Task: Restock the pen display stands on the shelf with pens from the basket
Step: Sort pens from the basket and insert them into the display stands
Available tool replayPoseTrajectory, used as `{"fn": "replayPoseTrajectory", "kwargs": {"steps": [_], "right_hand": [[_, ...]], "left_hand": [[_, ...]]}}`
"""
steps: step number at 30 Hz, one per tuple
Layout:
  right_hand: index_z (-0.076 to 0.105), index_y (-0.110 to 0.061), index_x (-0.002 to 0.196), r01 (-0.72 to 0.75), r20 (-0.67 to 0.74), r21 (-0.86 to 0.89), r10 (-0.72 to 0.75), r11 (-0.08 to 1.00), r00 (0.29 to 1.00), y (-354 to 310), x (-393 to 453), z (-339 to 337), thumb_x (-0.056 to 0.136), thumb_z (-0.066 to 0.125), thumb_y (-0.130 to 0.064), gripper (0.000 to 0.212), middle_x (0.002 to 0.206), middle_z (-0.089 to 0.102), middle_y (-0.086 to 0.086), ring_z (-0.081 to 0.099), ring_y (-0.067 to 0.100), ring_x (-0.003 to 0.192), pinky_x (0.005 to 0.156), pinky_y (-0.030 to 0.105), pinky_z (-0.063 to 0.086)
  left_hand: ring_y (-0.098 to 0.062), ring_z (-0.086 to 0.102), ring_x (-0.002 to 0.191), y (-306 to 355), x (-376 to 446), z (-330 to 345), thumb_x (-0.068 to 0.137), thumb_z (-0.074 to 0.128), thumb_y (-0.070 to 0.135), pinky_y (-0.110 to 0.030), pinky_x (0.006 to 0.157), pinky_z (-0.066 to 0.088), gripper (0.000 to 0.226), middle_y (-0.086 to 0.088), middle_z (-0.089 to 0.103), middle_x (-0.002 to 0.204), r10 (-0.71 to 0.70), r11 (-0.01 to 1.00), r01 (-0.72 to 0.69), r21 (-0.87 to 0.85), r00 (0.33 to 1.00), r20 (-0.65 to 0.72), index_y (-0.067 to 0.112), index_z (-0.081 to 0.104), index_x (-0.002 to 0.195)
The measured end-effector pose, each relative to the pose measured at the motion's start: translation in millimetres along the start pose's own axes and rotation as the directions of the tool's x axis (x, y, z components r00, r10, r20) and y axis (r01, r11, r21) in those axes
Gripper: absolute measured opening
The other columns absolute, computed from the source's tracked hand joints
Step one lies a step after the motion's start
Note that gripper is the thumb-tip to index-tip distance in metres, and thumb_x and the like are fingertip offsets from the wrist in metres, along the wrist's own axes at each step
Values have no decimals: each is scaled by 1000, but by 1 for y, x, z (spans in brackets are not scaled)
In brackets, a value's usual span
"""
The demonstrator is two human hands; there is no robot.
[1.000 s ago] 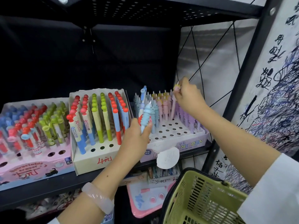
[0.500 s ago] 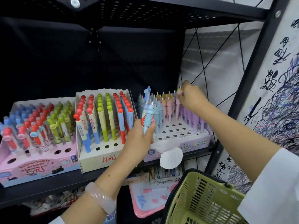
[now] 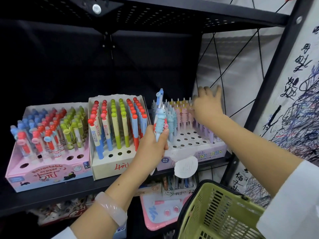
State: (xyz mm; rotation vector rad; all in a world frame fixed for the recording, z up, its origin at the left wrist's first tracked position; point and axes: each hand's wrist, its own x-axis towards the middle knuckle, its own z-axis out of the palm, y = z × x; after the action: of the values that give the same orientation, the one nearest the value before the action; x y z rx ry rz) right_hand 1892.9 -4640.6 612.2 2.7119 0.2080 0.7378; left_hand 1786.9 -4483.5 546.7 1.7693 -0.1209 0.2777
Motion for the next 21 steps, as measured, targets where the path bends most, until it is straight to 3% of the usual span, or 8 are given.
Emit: {"fn": "replayPoseTrajectory", "kwargs": {"steps": [2,3,4,5,10,13,18,21], "right_hand": [[64,-10,108,-9,-131,486,83,874,988,-8,-17,-16,93,48,-40,37,108,59,6,53,22,107,90,34,39],[66,-15,96,0,-106,736,114,677,988,-16,-29,-27,91,49,-47,36,91,62,-1,58,12,89,73,26,43],[63,-21,85,-1,-44,875,82,483,996,-23,-43,-35,87,51,-52,33,79,62,-5,58,3,73,61,19,44],[59,-24,78,-3,-3,925,17,380,1000,-33,-54,-41,84,55,-54,31,73,63,-5,55,-1,61,54,15,44],[52,-21,73,-24,37,974,-54,225,998,-45,-75,-44,86,64,-29,20,63,64,-3,59,9,60,67,35,55],[49,-21,73,-69,80,966,-34,250,996,-47,-77,-42,87,62,-28,20,67,63,2,57,13,62,67,38,54],[46,-21,74,-147,156,966,-26,211,987,-45,-78,-37,84,59,-21,17,66,59,0,58,14,60,67,39,57],[46,-21,76,-145,152,977,-31,157,988,-43,-80,-32,85,60,-18,17,67,58,2,58,12,59,58,26,56]], "left_hand": [[-6,43,49,-1,-1,1,96,43,37,-19,46,38,16,0,53,66,15,1000,-15,21,1000,-12,28,40,83],[-9,44,52,-1,-1,2,96,44,37,-21,48,39,16,-1,53,68,25,999,-25,29,999,-19,28,39,83],[-12,45,55,-1,-1,4,96,44,36,-25,52,39,15,-1,53,69,35,999,-34,40,999,-24,27,39,84],[-15,46,58,0,0,5,96,44,34,-29,55,39,15,-2,52,70,46,997,-44,56,998,-32,26,39,84],[-12,46,57,4,-2,4,96,44,34,-28,53,35,14,1,50,73,48,995,-48,83,999,-4,28,35,86],[-8,41,56,4,-4,2,96,41,36,-24,49,32,16,3,45,71,41,988,-50,149,997,66,29,32,85],[-10,42,69,7,-9,2,95,34,34,-30,60,32,16,3,39,77,16,982,-38,184,993,121,27,32,81],[-10,39,67,4,-11,5,100,23,32,-30,67,35,26,2,37,76,82,988,-90,122,994,76,25,34,78]]}}
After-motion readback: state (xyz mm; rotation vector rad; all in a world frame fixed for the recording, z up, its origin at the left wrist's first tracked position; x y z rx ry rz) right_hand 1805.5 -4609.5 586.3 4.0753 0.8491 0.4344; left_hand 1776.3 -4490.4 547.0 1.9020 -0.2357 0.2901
